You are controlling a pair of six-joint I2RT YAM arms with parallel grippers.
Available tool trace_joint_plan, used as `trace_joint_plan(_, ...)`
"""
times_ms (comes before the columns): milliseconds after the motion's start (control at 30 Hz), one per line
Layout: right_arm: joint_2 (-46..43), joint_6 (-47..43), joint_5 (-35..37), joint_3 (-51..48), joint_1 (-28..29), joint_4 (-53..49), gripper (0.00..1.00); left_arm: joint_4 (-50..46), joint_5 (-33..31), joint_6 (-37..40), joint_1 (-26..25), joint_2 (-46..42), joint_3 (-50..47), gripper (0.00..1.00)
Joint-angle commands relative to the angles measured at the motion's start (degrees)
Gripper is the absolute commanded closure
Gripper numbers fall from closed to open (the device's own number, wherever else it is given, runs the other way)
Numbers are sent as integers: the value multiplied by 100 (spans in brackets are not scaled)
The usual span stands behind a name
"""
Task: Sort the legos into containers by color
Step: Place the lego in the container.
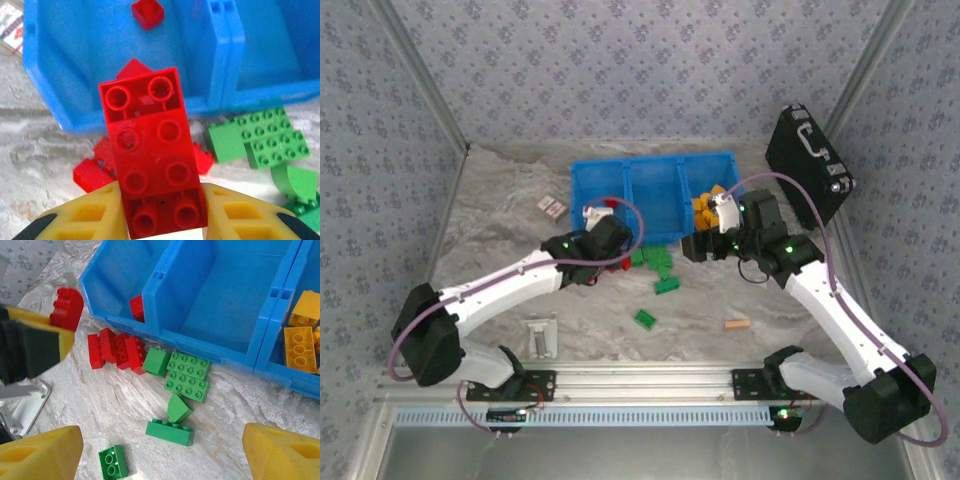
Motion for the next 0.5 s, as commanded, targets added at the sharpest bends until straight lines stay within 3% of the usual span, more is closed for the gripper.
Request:
trace_joint_plan(0,-17,-32,16,85,36,36,15,357,217,610,367,356,415,65)
trace_joint_plan(200,-3,-91,-7,131,23,-49,15,710,946,1022,1085,1361,1127,63)
trace_joint_plan(367,-174,-119,21,163,14,-212,15,447,1322,1128,1421,2164,1856,47)
trace_joint_plan(467,-305,-146,85,131,-12,-302,15,265,1385,1182,1480,2400,2138,43)
